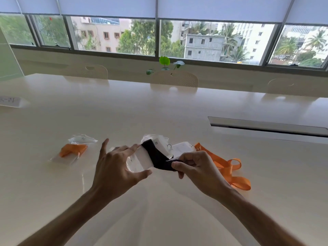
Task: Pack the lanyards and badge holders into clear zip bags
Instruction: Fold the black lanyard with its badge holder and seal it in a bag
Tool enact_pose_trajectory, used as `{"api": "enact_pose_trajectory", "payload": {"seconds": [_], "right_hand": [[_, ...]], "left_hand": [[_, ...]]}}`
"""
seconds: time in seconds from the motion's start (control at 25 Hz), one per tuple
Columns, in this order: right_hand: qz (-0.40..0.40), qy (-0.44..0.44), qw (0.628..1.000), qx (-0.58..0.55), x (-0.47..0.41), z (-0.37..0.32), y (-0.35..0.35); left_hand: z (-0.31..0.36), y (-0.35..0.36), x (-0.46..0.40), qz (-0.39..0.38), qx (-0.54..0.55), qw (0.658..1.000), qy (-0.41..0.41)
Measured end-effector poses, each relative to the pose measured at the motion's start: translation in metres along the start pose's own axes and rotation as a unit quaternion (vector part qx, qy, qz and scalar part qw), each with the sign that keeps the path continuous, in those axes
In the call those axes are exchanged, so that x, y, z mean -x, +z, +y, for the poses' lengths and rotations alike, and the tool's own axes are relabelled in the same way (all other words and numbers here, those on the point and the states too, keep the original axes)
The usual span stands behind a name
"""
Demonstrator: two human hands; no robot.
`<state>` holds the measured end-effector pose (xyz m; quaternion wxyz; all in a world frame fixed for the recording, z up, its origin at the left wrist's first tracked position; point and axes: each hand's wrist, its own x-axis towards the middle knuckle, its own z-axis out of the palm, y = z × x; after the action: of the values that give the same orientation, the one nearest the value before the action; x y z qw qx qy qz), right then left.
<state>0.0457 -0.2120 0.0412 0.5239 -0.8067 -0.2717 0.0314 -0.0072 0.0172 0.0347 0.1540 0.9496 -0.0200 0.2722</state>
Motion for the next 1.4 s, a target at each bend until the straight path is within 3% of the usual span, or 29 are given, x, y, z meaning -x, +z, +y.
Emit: {"api": "enact_pose_trajectory", "payload": {"seconds": [0.2, 0.44, 0.6, 0.8, 1.0, 1.2, 1.4], "right_hand": [[0.054, 0.034, 0.995, 0.076, 0.002, 0.023, 0.022], [0.078, 0.061, 0.988, 0.121, 0.000, 0.035, 0.031], [0.093, 0.058, 0.989, 0.100, 0.001, 0.032, 0.034], [0.098, 0.064, 0.988, 0.104, 0.003, 0.029, 0.041], [0.083, 0.060, 0.986, 0.134, 0.005, 0.030, 0.042], [0.099, 0.011, 0.979, 0.180, 0.009, 0.030, 0.048], [0.112, -0.028, 0.965, 0.237, 0.010, 0.034, 0.054]], "left_hand": [[0.004, 0.028, 0.028, -0.067, 0.034, 0.997, 0.011], [0.005, 0.038, 0.032, -0.082, 0.067, 0.994, 0.023], [0.005, 0.044, 0.030, -0.097, 0.059, 0.993, 0.021], [0.004, 0.047, 0.005, -0.187, 0.104, 0.975, 0.059], [0.000, 0.056, -0.009, -0.203, 0.177, 0.961, 0.056], [0.000, 0.064, -0.007, -0.169, 0.260, 0.948, 0.069], [-0.004, 0.067, -0.003, -0.157, 0.253, 0.949, 0.102]]}}
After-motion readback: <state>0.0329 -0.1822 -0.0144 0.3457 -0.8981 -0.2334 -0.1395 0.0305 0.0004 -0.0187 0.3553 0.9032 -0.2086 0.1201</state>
